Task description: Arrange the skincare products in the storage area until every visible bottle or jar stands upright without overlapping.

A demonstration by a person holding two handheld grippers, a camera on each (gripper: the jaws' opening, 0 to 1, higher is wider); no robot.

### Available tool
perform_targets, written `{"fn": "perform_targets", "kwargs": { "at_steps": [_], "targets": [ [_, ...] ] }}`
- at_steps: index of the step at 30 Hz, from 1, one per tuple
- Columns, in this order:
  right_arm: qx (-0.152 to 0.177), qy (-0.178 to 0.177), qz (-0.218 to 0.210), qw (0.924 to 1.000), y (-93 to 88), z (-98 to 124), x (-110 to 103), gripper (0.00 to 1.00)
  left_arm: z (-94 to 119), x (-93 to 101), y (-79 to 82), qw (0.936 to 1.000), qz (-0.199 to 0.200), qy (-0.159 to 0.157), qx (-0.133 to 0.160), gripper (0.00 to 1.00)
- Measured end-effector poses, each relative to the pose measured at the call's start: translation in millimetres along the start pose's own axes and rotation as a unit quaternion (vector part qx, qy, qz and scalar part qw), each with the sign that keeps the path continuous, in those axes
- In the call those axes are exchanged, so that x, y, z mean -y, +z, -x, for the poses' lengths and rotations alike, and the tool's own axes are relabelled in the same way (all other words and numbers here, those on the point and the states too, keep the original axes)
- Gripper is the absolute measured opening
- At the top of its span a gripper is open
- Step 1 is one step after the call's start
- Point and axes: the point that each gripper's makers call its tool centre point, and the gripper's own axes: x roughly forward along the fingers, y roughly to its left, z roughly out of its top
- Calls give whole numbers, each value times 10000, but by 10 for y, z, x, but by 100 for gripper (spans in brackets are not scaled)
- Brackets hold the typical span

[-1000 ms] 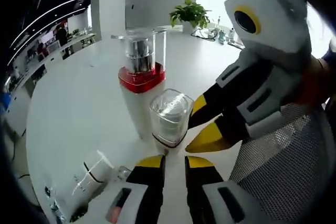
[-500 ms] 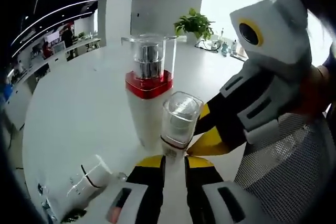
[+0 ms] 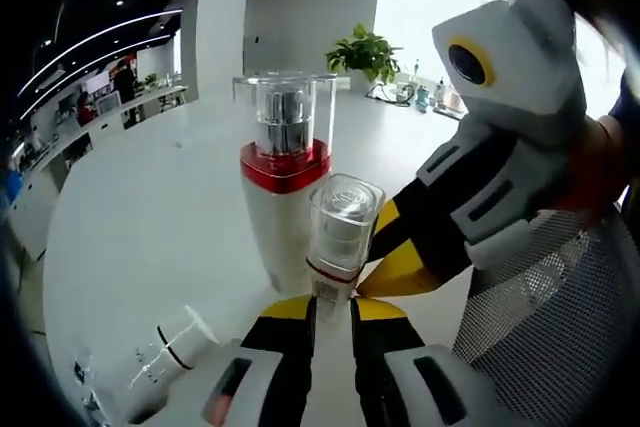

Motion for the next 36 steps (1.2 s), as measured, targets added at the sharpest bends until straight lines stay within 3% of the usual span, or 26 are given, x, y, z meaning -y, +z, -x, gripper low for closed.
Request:
{"fn": "perform_targets", "kwargs": {
  "at_steps": [18,36],
  "targets": [
    [-39,-26,-37,10000,-11,-4,4,12,-40,-2,-24,9999,-123,-23,19,16],
    [-212,-13,-34,9998,-56,-11,-12,18,181,-198,-51,9993,278,232,-65,20]
  ]
}}
